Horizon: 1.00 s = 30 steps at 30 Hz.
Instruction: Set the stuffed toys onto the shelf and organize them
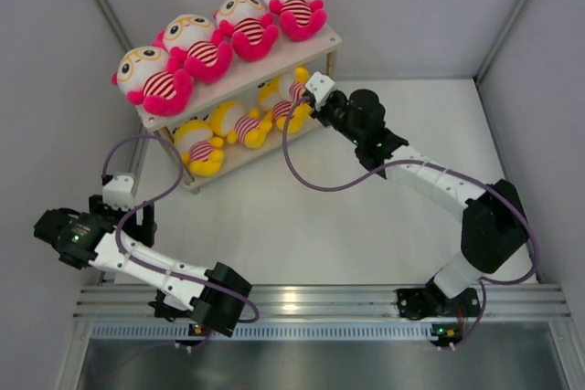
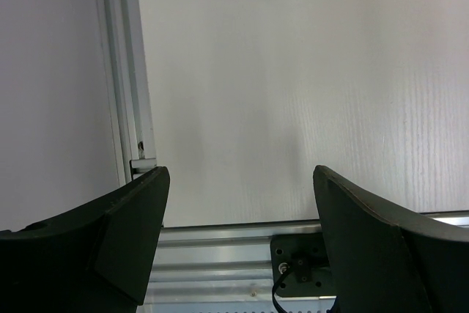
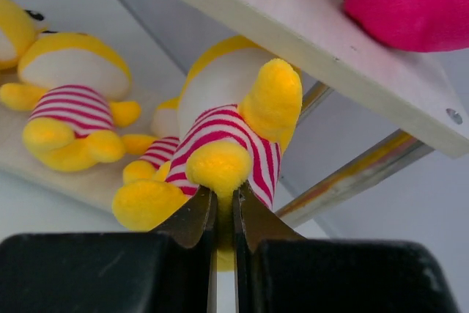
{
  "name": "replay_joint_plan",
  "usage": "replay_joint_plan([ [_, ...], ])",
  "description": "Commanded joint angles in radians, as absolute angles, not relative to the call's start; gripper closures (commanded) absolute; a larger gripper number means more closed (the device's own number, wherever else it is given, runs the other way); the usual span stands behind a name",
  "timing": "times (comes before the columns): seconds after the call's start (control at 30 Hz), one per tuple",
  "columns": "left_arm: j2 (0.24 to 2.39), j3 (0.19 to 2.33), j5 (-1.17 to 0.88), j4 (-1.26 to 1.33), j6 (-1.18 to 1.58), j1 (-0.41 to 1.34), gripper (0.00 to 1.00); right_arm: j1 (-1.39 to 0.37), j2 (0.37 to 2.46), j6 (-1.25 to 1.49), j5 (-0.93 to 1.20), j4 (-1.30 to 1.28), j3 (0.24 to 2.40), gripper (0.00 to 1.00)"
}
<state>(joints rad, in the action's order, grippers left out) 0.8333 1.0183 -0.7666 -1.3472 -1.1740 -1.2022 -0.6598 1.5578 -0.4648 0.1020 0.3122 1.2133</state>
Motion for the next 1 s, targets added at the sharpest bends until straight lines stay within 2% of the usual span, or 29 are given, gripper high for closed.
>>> replay_joint_plan([
  [0.0, 0.831, 1.031, -0.796, -1.508, -1.21, -1.201, 0.15, -0.652, 1.618, -0.531, 0.006, 0.492, 1.281, 1.0],
  [0.2, 0.851, 1.031, -0.798, -1.511, -1.207, -1.201, 0.15, -0.65, 1.705, -0.566, -0.099, 0.603, 1.299, 1.0],
  [0.33, 0.854, 1.029, -0.801, -1.509, -1.206, -1.201, 0.15, -0.652, 1.796, -0.702, -0.182, 0.701, 1.304, 1.0],
  [0.5, 0.854, 1.023, -0.801, -1.509, -1.206, -1.2, 0.14, -0.66, 1.879, -0.814, -0.189, 0.661, 1.347, 1.0],
  [0.7, 0.859, 1.028, -0.807, -1.509, -1.201, -1.201, 0.14, -0.664, 1.959, -0.821, -0.071, 0.496, 1.422, 1.0],
  [0.87, 0.856, 1.028, -0.795, -1.511, -1.201, -1.201, 0.14, -0.626, 1.97, -0.62, 0.159, 0.393, 1.476, 1.0],
  [0.97, 0.856, 1.026, -0.79, -1.509, -1.203, -1.201, 0.14, -0.597, 1.974, -0.548, 0.209, 0.402, 1.491, 1.0],
])
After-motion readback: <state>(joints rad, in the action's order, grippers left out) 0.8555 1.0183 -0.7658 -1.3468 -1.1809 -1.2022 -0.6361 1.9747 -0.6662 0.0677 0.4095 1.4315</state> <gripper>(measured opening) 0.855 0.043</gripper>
